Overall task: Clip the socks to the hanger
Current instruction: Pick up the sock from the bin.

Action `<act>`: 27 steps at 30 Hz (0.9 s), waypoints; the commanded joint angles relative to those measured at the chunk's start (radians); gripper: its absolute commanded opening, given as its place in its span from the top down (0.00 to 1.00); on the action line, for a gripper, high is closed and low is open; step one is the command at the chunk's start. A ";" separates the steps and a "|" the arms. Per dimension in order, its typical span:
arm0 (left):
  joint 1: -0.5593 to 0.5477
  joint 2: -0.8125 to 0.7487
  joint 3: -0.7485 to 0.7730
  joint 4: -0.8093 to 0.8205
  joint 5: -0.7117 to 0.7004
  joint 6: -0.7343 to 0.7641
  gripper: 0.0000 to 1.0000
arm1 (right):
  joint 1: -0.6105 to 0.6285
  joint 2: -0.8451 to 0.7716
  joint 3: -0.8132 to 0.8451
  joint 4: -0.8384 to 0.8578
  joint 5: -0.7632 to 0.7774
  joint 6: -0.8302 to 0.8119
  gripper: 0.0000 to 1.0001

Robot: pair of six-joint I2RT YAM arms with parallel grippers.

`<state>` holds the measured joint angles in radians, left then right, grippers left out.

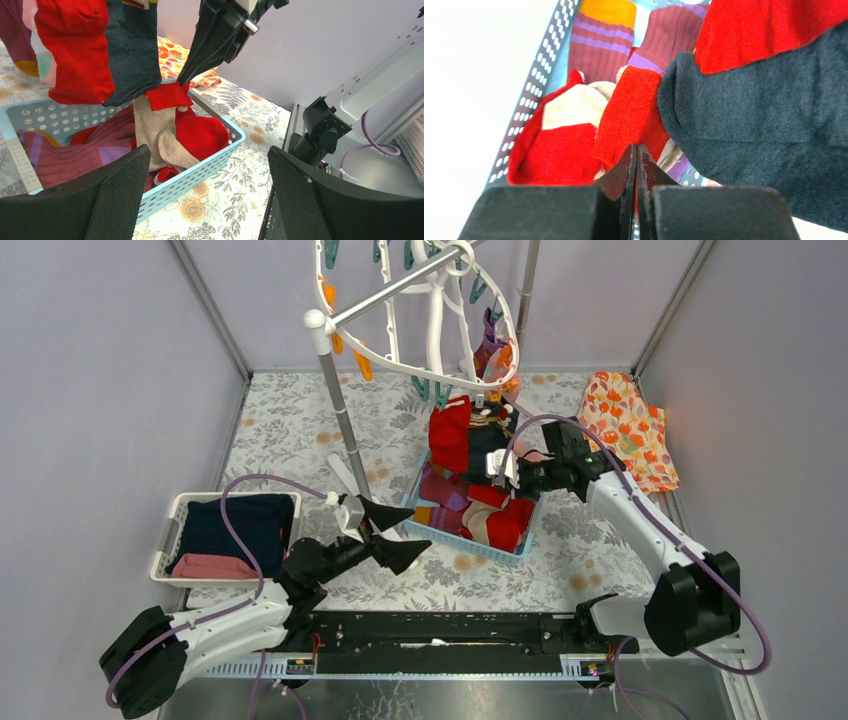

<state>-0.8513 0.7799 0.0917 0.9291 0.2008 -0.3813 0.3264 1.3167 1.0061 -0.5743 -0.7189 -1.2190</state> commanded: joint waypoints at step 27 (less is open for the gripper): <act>-0.003 0.111 0.324 -0.018 0.187 0.976 0.15 | -0.017 -0.091 0.404 -0.447 -0.528 0.170 1.00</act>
<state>-0.8513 0.8761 0.3527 0.9184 0.3771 0.5011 0.3065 1.2163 1.3994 -0.9573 -1.1290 -1.0645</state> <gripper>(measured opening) 0.863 0.011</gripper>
